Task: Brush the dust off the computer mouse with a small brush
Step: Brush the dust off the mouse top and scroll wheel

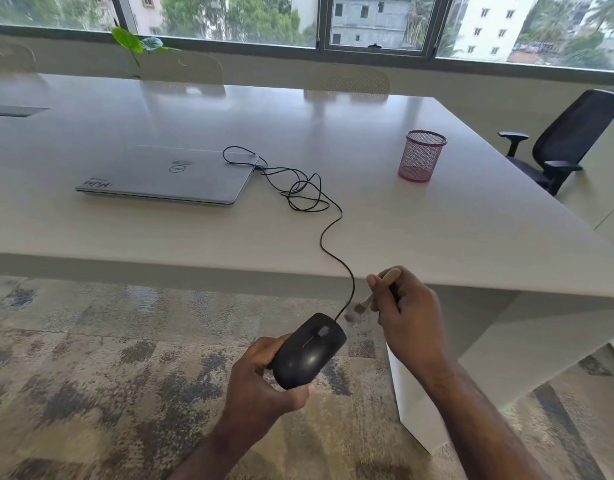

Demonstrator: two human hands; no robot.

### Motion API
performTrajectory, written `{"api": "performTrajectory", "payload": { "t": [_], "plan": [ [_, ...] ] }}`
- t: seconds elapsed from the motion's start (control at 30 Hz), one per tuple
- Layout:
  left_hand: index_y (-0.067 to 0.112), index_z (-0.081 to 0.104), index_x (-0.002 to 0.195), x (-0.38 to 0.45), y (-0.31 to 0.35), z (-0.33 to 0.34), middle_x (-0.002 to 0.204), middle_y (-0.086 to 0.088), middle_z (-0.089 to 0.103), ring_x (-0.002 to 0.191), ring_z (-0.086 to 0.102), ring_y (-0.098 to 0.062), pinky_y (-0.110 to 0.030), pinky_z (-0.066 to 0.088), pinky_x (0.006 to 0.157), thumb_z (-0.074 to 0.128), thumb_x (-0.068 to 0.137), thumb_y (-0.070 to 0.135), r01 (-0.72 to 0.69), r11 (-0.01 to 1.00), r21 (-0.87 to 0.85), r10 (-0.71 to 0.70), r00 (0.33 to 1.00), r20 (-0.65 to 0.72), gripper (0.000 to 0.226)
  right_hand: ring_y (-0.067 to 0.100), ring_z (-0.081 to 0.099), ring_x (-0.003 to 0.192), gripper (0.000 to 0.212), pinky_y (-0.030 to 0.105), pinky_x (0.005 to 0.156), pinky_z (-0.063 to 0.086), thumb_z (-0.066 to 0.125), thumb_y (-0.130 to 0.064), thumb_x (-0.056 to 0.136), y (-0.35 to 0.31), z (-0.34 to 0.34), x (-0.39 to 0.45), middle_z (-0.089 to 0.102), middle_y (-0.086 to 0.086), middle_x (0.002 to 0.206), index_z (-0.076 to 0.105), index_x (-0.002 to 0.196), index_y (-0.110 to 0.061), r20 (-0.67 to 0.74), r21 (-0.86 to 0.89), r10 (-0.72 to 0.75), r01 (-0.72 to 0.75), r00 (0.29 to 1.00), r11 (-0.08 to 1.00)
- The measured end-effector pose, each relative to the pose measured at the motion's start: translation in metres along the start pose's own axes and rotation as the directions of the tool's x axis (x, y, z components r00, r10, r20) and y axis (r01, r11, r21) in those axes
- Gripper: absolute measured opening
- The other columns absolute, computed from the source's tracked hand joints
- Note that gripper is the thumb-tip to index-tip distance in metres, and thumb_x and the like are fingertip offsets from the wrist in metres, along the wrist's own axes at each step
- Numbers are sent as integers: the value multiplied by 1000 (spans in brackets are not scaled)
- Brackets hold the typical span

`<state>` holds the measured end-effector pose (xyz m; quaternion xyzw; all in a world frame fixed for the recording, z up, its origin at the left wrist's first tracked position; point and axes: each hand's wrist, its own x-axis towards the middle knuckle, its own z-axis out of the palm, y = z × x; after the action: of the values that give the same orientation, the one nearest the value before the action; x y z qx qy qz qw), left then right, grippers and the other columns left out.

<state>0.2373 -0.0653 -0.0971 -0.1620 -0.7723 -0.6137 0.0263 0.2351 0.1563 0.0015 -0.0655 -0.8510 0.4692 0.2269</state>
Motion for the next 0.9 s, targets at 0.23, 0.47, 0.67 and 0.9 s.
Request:
{"api": "performTrajectory", "payload": {
  "t": [0.23,0.47,0.67,0.9],
  "plan": [
    [44,77,106,0,2,1,100,9,70,88,67,-10,-13,51,70,85,51,23,31,999,16,-31,999,-16,60,12,60,61,20,28,58,49,54,-33,102,-3,0,-9,66,2,70,59,84,-29,81,228,-45,26,996,973],
    [42,75,111,-1,1,1,98,11,69,89,66,-11,-12,50,69,84,52,28,31,999,37,-31,999,-10,60,29,56,64,16,53,63,50,52,-34,102,-1,0,-12,61,9,71,55,89,-25,199,112,-175,155,964,982],
    [51,72,111,-1,-3,1,98,10,69,89,65,-13,-12,49,70,84,54,26,21,998,59,-20,1000,-13,63,30,57,65,16,47,62,48,50,-43,99,-2,-1,-13,62,9,71,54,88,-32,108,129,-172,158,979,979],
    [47,73,113,-1,-7,1,100,9,70,90,67,-15,-16,52,70,85,54,28,13,998,56,-11,1000,-23,63,21,59,64,18,53,64,52,51,-44,97,-2,0,-16,64,3,72,57,85,-32,194,203,-148,108,970,973]
  ]
}}
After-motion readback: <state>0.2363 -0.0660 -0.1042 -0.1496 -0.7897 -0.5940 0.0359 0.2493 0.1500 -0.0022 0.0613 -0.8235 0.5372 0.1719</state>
